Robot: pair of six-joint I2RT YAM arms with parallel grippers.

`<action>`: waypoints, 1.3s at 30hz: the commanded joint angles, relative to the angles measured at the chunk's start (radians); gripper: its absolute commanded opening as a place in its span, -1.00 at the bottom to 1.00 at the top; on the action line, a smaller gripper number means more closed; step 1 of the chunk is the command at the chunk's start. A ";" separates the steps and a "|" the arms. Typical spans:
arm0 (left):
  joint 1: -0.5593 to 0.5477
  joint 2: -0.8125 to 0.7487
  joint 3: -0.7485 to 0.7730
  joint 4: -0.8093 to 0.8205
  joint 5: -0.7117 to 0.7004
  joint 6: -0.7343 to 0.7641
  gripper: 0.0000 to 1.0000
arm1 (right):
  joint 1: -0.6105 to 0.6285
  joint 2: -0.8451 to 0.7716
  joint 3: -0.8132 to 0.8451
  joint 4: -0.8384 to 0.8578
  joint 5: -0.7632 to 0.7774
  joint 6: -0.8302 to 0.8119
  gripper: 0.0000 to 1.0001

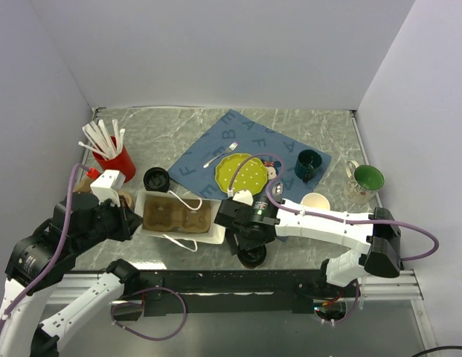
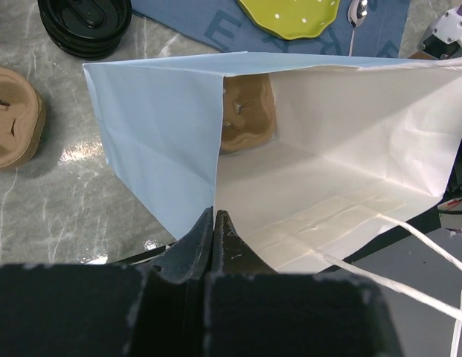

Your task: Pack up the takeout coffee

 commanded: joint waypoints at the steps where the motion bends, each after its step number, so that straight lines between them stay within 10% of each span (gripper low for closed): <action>1: -0.002 0.009 0.035 0.024 -0.013 0.016 -0.98 | 0.003 0.001 0.015 -0.029 0.036 0.009 0.69; 25: -0.005 0.008 0.048 0.005 -0.012 -0.019 -0.98 | 0.004 -0.028 -0.124 0.071 0.015 0.032 0.55; 39: -0.005 0.002 0.009 0.059 0.031 -0.070 -0.98 | 0.003 -0.260 -0.021 -0.169 0.148 0.065 0.22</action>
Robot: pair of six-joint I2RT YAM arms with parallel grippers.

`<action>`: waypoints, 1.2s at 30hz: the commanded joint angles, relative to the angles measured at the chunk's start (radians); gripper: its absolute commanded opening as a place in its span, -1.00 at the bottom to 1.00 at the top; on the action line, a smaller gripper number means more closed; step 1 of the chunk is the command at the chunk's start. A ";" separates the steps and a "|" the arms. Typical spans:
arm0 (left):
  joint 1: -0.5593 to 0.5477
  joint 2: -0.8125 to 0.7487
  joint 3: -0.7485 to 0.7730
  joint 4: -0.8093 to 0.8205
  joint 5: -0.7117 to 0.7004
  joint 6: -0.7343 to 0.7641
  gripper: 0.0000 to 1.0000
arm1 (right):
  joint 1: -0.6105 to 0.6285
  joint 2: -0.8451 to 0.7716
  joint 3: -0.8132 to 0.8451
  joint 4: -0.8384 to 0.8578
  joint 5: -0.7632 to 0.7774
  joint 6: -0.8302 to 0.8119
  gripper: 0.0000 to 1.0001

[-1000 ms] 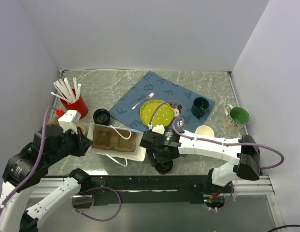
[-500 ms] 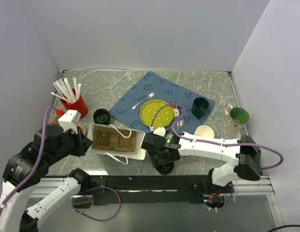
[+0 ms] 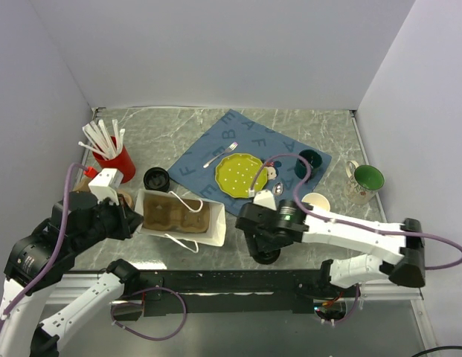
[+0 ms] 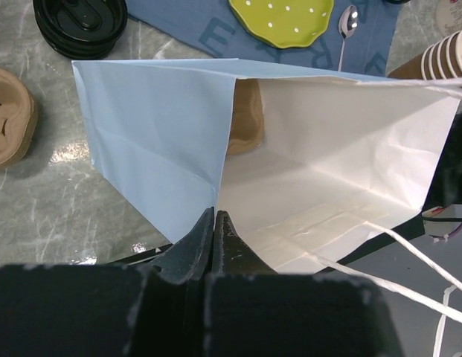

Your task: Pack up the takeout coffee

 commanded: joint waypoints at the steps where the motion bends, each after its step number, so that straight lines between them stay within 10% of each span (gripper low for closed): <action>1: -0.005 -0.006 -0.014 0.061 0.039 -0.050 -0.98 | 0.003 -0.093 0.131 -0.143 0.124 -0.005 0.22; 16: -0.005 -0.004 -0.045 0.090 0.055 -0.163 -0.98 | 0.036 -0.013 0.935 -0.070 0.091 -0.731 0.10; 36: -0.005 -0.039 -0.093 0.160 0.030 -0.251 -0.98 | 0.132 0.191 1.029 0.323 -0.248 -1.177 0.11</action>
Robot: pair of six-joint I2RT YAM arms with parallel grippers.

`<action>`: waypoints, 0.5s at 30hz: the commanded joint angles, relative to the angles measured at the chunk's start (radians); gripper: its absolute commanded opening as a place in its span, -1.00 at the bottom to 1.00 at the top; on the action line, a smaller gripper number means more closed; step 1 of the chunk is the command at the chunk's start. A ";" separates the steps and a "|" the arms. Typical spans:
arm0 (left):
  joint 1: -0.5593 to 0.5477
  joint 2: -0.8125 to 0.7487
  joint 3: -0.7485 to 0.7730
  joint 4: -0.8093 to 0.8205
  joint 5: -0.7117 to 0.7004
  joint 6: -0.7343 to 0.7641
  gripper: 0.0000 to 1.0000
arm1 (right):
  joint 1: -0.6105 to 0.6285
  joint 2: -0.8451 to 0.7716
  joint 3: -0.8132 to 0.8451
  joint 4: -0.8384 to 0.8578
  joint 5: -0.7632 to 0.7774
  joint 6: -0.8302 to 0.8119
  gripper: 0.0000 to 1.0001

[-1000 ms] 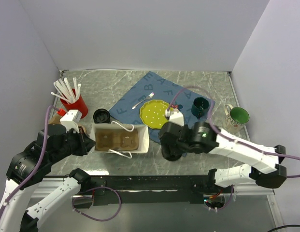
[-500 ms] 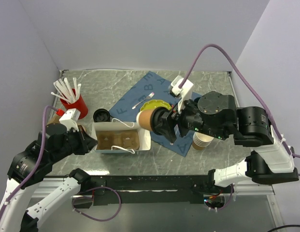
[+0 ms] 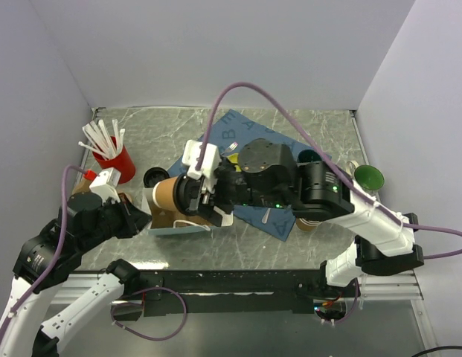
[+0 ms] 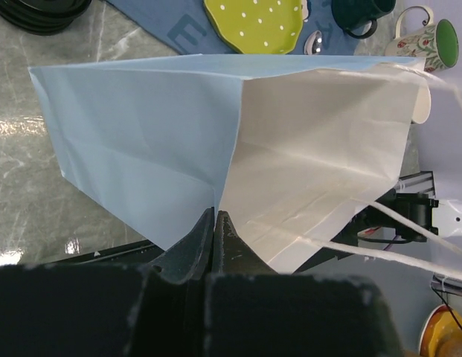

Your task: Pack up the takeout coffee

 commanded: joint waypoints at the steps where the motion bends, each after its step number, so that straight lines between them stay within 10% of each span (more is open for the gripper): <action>1: -0.005 -0.011 -0.012 0.077 -0.004 -0.038 -0.98 | 0.008 -0.011 -0.007 0.130 -0.068 -0.068 0.11; 15: -0.005 0.004 -0.012 0.095 0.009 -0.018 -0.98 | 0.035 0.049 -0.046 0.081 -0.032 -0.110 0.10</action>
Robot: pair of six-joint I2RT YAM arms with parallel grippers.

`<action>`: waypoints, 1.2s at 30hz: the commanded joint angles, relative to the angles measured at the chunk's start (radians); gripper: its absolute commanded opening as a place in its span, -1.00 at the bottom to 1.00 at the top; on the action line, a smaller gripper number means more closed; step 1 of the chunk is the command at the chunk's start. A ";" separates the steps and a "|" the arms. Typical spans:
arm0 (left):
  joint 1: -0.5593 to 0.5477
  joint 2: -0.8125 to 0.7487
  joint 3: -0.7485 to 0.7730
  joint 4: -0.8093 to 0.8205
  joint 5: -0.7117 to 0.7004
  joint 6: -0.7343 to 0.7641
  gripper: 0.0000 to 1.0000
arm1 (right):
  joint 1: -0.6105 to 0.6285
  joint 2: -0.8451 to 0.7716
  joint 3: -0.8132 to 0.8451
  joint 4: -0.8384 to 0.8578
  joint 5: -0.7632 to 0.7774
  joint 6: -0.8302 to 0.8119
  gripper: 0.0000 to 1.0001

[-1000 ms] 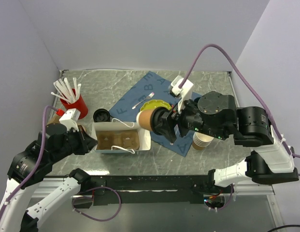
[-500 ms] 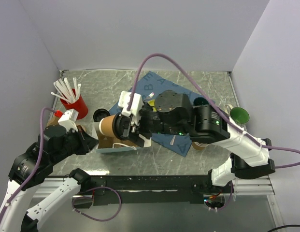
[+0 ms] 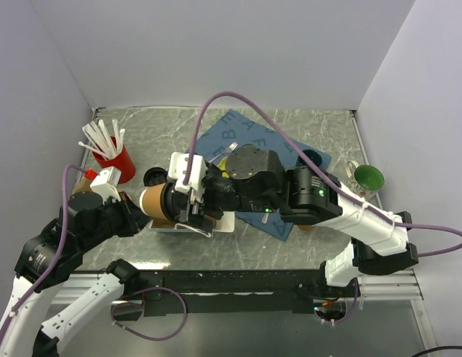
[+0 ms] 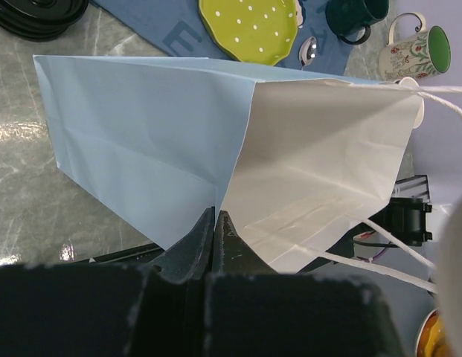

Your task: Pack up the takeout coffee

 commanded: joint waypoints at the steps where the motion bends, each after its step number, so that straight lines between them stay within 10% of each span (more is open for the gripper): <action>1: -0.005 0.005 -0.001 0.065 0.010 -0.005 -0.98 | 0.008 0.024 -0.023 -0.011 0.032 -0.047 0.10; 21: -0.005 -0.004 -0.054 0.107 0.022 -0.005 -0.95 | -0.010 0.011 -0.289 -0.105 0.149 -0.161 0.12; 29: -0.005 0.011 -0.005 0.070 -0.039 -0.023 -0.15 | -0.009 -0.003 -0.359 -0.063 0.117 -0.119 0.11; 36: -0.005 0.016 -0.039 0.079 -0.019 -0.029 -0.40 | -0.009 -0.016 -0.380 -0.040 0.111 -0.096 0.10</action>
